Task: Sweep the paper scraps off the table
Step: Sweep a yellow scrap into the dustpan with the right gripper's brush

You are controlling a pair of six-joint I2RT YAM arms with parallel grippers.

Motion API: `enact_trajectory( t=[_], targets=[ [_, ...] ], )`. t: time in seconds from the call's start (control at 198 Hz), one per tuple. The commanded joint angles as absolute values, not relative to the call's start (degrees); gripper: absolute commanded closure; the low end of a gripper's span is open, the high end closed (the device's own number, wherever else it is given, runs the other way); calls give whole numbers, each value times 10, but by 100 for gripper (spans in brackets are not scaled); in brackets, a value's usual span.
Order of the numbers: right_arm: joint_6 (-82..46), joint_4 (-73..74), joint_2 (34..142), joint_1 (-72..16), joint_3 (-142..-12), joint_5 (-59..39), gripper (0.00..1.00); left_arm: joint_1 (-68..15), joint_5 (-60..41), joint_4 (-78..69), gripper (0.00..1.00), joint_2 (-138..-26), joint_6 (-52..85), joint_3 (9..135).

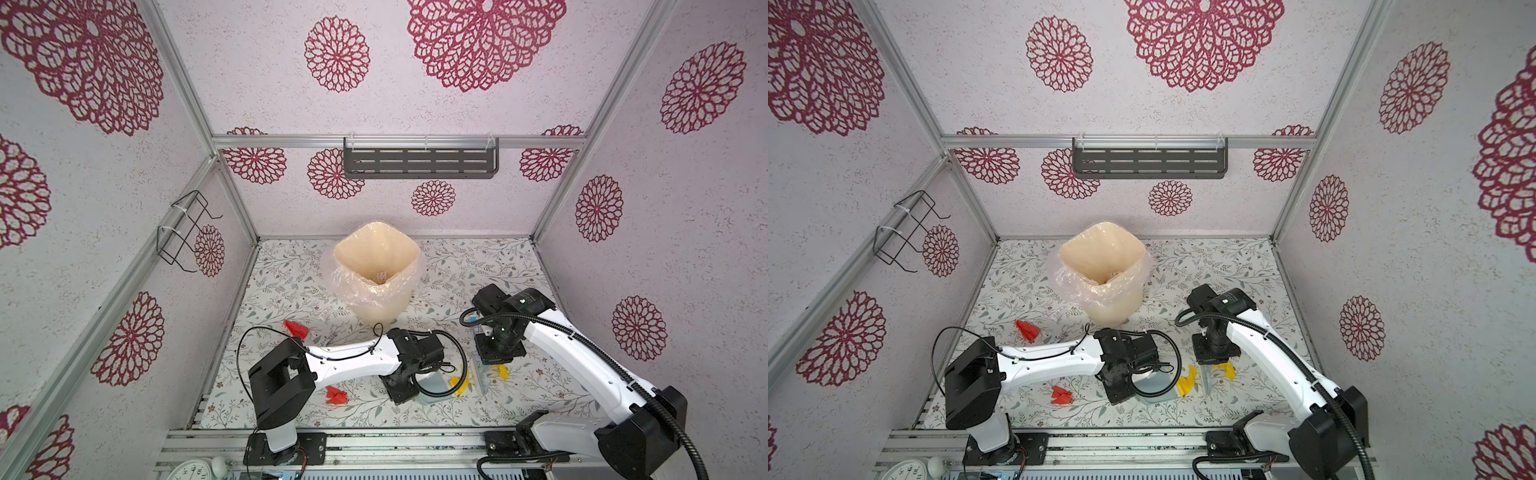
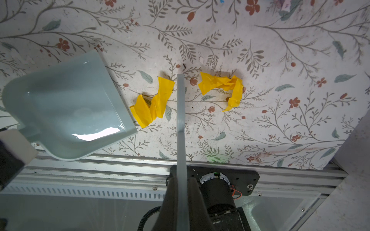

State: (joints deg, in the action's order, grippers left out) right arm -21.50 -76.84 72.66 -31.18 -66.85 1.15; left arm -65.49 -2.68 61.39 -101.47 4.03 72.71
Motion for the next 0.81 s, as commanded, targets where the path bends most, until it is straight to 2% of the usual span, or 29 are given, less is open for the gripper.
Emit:
enact_trajectory(
  t=[0.0, 0.501, 0.804],
  targets=[
    [-202, -766, 734, -314, -682, 12, 100, -648, -39, 600, 100, -1029, 24, 738],
    [-217, -734, 748, -329, -693, -27, 100, -644, -49, 597, 100, -1042, 13, 743],
    [-273, -685, 768, -398, -734, -78, 100, -644, -49, 594, 100, -1048, 13, 745]
  ],
)
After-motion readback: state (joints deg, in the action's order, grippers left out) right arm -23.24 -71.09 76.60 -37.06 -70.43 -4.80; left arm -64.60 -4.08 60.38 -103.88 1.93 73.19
